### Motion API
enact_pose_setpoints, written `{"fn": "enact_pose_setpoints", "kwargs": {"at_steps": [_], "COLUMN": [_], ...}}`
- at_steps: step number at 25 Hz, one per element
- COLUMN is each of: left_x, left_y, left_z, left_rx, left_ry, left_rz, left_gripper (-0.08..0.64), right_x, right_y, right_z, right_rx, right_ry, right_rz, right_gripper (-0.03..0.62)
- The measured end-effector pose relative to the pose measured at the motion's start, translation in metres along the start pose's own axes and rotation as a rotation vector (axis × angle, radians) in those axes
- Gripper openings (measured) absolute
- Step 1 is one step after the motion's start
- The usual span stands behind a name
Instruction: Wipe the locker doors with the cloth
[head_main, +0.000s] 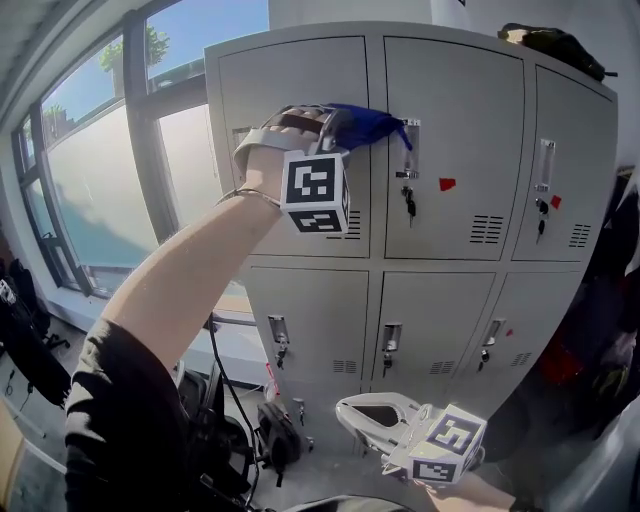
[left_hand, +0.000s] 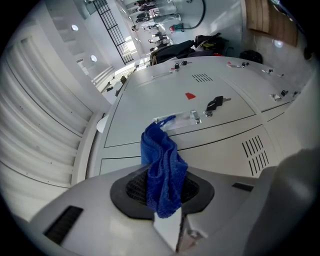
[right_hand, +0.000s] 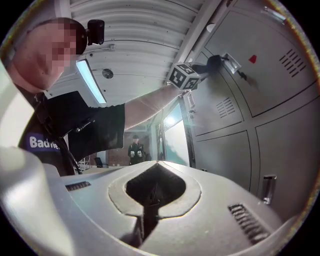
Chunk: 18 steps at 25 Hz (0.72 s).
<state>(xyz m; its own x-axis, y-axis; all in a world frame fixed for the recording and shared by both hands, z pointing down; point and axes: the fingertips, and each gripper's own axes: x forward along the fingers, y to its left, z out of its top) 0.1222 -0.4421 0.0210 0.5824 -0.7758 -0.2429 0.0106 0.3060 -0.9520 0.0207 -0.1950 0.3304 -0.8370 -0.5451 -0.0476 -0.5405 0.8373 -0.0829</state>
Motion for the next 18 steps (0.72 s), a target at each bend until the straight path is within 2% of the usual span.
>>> {"fn": "enact_pose_setpoints", "kwargs": {"at_steps": [18], "left_x": [-0.030], "left_y": [-0.120], "left_z": [0.031], "left_rx": [-0.041], "left_ry": [-0.031], "left_rz": [-0.136], "left_gripper": [0.091], "right_x": [-0.003], "right_y": [0.021], "right_z": [-0.014], "right_rx": [0.022], "right_ry": [0.027], "right_rz": [0.005], "right_gripper": [0.006]}}
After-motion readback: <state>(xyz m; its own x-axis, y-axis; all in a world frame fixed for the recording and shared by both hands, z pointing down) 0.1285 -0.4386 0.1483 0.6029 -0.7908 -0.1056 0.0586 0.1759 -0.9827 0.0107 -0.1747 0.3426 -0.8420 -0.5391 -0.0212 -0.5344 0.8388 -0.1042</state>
